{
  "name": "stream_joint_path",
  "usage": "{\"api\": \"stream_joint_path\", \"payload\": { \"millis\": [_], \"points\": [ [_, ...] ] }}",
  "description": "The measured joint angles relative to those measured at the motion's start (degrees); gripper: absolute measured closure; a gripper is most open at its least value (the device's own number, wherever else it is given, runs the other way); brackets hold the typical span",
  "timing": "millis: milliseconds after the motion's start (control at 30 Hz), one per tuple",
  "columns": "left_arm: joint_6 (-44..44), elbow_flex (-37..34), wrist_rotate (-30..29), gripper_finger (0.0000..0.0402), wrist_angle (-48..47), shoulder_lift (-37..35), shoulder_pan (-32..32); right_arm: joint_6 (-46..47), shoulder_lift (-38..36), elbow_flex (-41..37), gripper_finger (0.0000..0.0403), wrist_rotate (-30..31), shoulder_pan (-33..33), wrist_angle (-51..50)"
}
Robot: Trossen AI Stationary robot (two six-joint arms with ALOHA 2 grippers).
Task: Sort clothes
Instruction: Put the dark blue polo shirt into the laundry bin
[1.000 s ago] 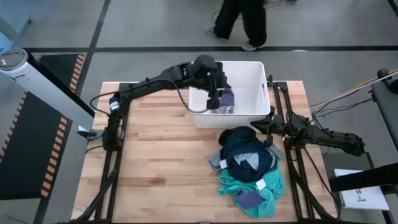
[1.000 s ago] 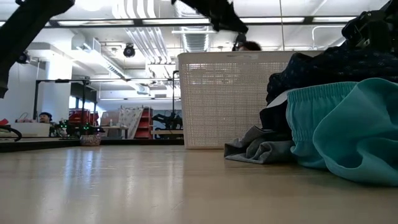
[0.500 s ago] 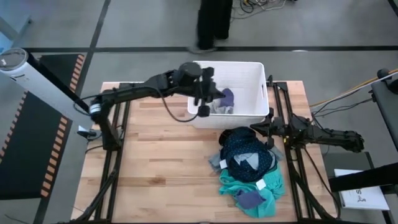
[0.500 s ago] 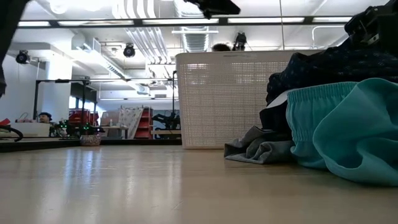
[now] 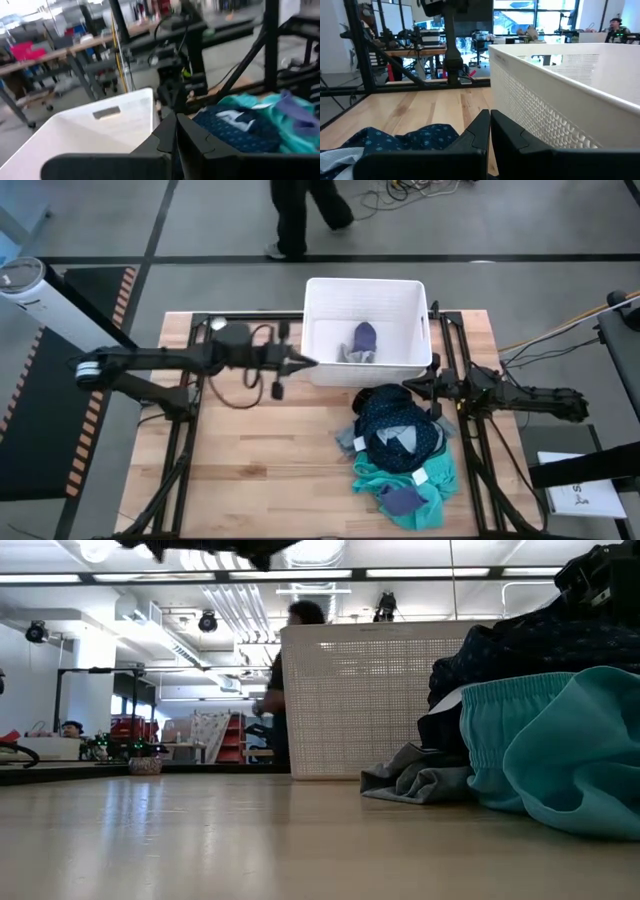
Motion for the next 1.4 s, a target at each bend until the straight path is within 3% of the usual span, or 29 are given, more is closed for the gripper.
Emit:
{"api": "stream_joint_path", "payload": {
  "millis": [200,433,700,833,967,1267,1400],
  "points": [
    [-1.53,-12.51,-5.09,0.0402,6.87,-9.94,-3.3,1.25,6.11,3.46,0.0403,-0.06,1.71,1.11],
    [-2.12,-20.33,-9.09,0.0402,8.9,-16.98,-6.67,2.48,20.06,13.35,0.0403,-0.01,6.76,-0.52],
    [-1.33,-23.69,-9.11,0.0402,9.35,-20.34,-8.72,5.59,38.66,32.33,0.0403,0.59,16.17,-17.26],
    [-1.37,-24.89,-9.11,0.0402,9.33,-20.91,-8.72,9.86,46.7,41.73,0.0393,6.25,20.01,-29.86],
    [-1.71,-25.54,-9.14,0.0402,9.3,-20.75,-8.72,14.34,53.88,47.85,0.0347,10.0,23.24,-40.23],
    [-1.66,-26.86,-9.14,0.0402,9.38,-20.75,-8.72,19.76,67.28,52.84,0.0185,9.94,26.55,-41.45],
    [-1.68,-27.69,-9.14,0.0402,9.7,-20.73,-8.72,19.44,73.8,54.41,0.0138,9.99,26.49,-42.89]
  ]
}}
